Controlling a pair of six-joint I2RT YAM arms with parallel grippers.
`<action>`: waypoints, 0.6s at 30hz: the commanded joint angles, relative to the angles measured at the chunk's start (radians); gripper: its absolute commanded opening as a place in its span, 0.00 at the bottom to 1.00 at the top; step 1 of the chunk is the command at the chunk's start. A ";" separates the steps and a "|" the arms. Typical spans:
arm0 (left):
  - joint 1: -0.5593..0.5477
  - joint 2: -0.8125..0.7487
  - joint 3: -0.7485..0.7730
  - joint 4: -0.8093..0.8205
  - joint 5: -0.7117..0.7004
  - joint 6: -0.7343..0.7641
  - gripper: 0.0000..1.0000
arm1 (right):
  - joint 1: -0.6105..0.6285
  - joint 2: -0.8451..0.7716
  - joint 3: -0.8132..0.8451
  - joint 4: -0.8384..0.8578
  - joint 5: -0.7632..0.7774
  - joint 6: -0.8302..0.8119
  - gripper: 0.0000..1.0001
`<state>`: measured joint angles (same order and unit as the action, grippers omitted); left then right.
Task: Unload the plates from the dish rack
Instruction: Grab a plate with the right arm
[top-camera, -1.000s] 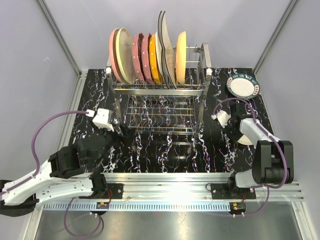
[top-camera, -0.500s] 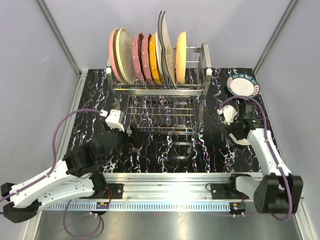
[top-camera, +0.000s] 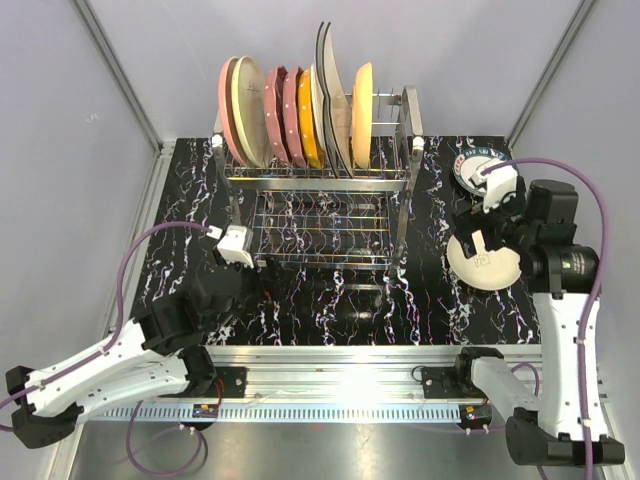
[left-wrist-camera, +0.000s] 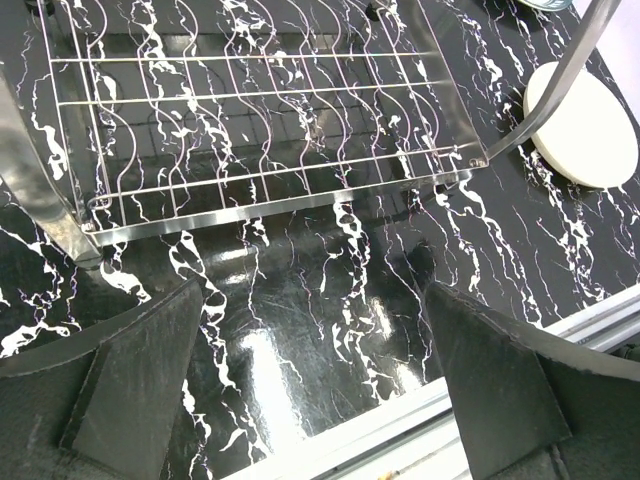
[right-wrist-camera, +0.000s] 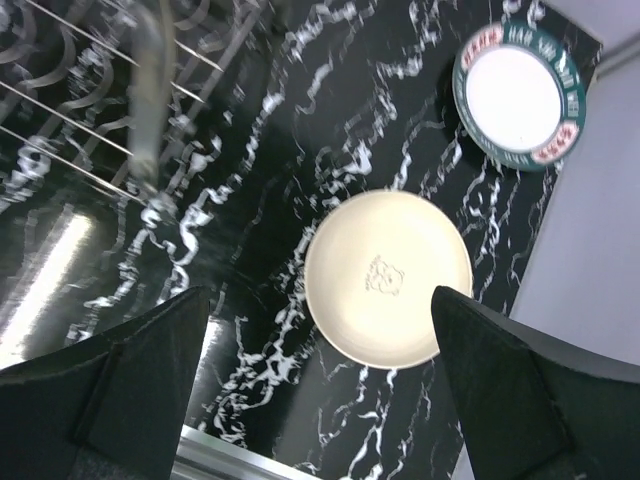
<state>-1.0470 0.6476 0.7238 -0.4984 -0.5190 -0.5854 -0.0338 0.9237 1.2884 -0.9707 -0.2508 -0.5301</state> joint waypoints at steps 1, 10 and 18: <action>0.010 -0.022 -0.007 0.046 -0.022 -0.013 0.98 | -0.005 -0.017 0.133 -0.051 -0.129 0.071 1.00; 0.128 -0.016 0.055 -0.046 -0.044 0.079 0.99 | -0.005 0.090 0.360 -0.099 -0.473 0.137 1.00; 0.477 -0.026 0.089 -0.071 0.123 0.176 0.99 | -0.003 0.222 0.537 -0.072 -0.645 0.249 1.00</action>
<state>-0.6762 0.6342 0.7685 -0.5827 -0.4839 -0.4698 -0.0338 1.1107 1.7565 -1.0622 -0.7727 -0.3569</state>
